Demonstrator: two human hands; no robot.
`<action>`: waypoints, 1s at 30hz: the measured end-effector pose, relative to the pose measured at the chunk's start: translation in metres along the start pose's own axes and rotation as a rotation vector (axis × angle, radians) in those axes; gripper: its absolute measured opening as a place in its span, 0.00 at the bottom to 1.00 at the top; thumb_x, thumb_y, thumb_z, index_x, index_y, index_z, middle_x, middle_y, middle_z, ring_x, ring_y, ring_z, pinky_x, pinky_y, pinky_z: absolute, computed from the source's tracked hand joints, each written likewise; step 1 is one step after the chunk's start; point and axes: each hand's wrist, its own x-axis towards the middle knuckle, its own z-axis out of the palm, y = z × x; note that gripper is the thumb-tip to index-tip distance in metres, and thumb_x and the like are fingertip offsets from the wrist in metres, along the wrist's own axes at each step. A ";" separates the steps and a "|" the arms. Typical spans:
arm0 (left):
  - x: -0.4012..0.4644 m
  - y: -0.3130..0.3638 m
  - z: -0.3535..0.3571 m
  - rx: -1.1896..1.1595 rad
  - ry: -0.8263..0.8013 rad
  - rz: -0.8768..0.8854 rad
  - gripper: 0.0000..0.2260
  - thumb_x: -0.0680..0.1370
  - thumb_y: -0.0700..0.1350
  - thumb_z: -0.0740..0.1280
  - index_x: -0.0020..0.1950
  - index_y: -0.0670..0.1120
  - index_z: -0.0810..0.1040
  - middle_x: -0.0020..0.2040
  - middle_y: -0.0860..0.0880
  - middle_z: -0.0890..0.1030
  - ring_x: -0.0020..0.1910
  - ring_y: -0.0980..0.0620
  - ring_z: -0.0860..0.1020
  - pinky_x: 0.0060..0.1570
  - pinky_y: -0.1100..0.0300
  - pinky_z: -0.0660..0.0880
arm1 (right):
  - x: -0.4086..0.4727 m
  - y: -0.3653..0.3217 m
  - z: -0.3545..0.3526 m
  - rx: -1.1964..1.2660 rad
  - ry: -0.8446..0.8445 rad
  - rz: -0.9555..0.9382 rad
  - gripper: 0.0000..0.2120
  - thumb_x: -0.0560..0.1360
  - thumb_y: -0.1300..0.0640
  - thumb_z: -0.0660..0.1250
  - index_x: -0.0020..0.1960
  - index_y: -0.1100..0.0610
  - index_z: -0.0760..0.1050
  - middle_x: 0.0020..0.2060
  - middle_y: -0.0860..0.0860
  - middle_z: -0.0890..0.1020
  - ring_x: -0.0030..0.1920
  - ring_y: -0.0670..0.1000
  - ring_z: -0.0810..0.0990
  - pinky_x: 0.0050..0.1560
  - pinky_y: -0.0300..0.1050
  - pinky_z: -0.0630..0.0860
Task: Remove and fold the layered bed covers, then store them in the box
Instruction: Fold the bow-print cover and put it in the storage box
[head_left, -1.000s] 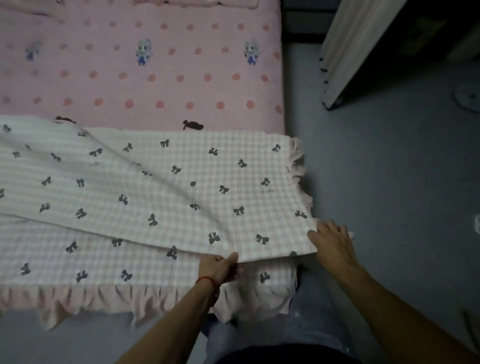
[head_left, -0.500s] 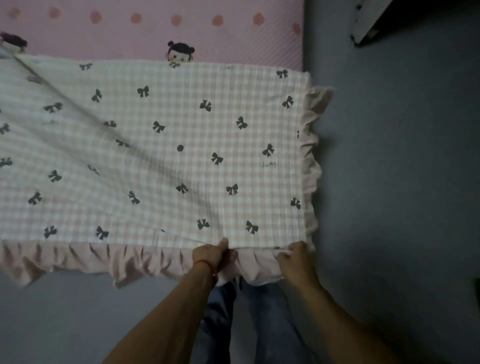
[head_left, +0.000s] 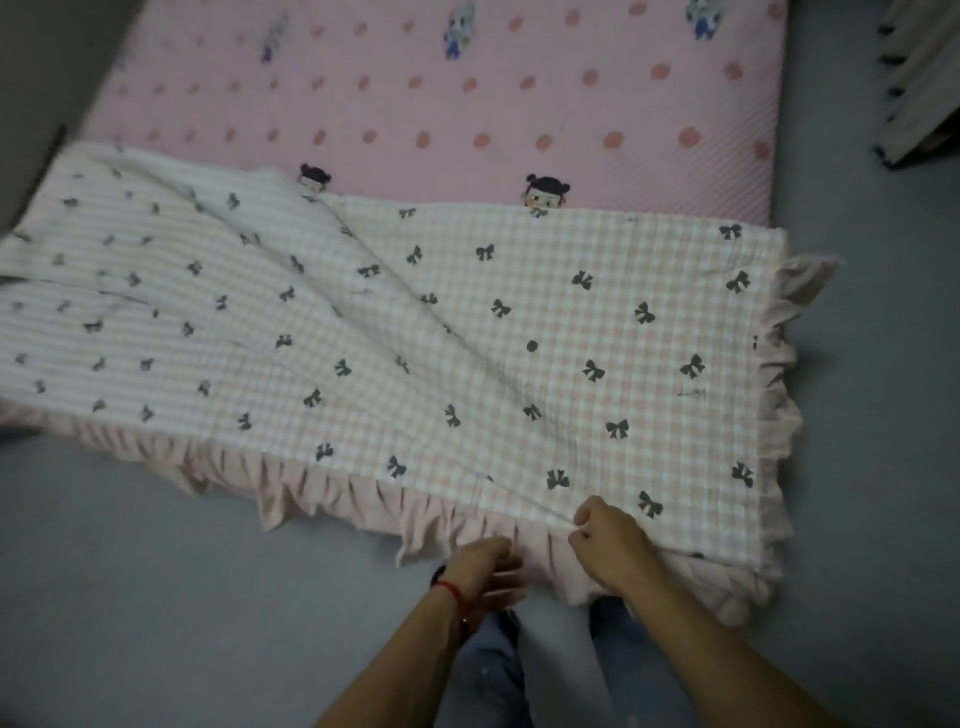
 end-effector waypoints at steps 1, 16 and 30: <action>-0.005 0.006 -0.023 -0.015 0.014 0.010 0.11 0.79 0.47 0.68 0.53 0.39 0.79 0.40 0.44 0.82 0.36 0.47 0.80 0.33 0.58 0.77 | -0.001 -0.017 0.004 0.000 -0.024 -0.018 0.10 0.81 0.54 0.62 0.61 0.53 0.72 0.57 0.51 0.78 0.51 0.50 0.77 0.49 0.44 0.74; -0.030 0.170 -0.318 -0.008 -0.002 0.265 0.13 0.80 0.44 0.68 0.62 0.40 0.80 0.57 0.43 0.83 0.55 0.43 0.80 0.57 0.47 0.78 | 0.021 -0.264 0.139 0.715 0.072 0.171 0.08 0.77 0.56 0.65 0.48 0.59 0.82 0.46 0.52 0.85 0.44 0.52 0.83 0.42 0.45 0.78; 0.114 0.318 -0.359 -0.520 -0.107 0.173 0.11 0.80 0.43 0.68 0.55 0.37 0.73 0.53 0.38 0.76 0.54 0.41 0.78 0.64 0.47 0.76 | 0.189 -0.341 0.200 1.944 0.300 0.474 0.09 0.80 0.56 0.70 0.57 0.60 0.79 0.52 0.59 0.84 0.49 0.56 0.86 0.47 0.49 0.81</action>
